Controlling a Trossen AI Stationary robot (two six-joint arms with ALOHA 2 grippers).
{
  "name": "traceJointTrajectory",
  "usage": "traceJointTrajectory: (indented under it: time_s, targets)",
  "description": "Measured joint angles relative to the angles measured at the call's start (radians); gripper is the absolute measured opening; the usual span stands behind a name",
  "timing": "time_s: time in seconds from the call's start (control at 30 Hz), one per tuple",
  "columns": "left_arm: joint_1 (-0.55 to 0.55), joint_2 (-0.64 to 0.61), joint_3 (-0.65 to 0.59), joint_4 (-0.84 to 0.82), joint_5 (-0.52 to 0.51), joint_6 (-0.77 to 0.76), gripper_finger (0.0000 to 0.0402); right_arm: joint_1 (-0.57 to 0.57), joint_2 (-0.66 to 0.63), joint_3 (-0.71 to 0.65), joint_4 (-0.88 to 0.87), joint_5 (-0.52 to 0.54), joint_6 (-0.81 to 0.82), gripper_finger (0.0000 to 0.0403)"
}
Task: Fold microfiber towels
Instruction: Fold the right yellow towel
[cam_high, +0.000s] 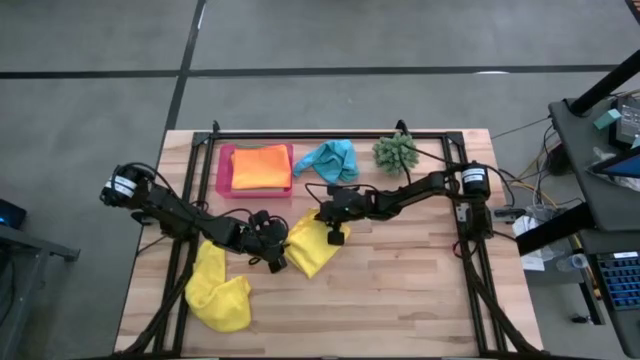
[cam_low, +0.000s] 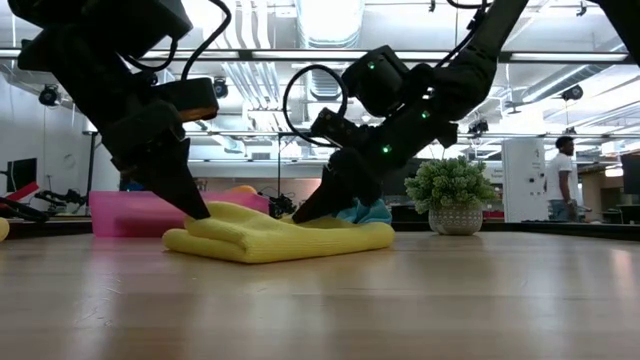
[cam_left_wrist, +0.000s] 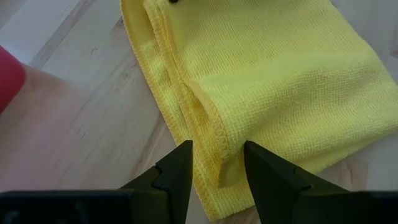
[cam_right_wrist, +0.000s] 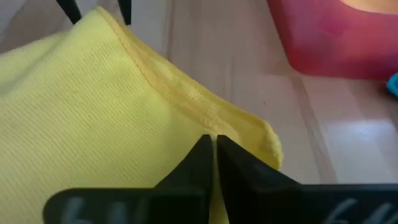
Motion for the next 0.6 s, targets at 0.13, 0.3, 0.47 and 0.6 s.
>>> traceJointTrajectory:
  time_s: [0.13, 0.3, 0.47, 0.6]
  targets:
    - [-0.001, 0.000, 0.001, -0.003, 0.016, 0.000, 0.0127, 0.000, -0.018, 0.000, -0.002, 0.011, -0.009, 0.0009]
    - [-0.004, 0.000, 0.002, -0.007, 0.033, 0.009, 0.0108, 0.000, -0.058, 0.000, -0.005, 0.049, -0.048, 0.0009]
    - [-0.003, -0.007, 0.002, -0.011, 0.056, 0.031, 0.0038, -0.010, -0.068, 0.000, -0.009, 0.061, -0.061, 0.0009]
    - [-0.005, -0.025, 0.002, -0.016, 0.097, 0.029, 0.0006, -0.020, -0.068, 0.000, -0.012, 0.064, -0.060, 0.0009]
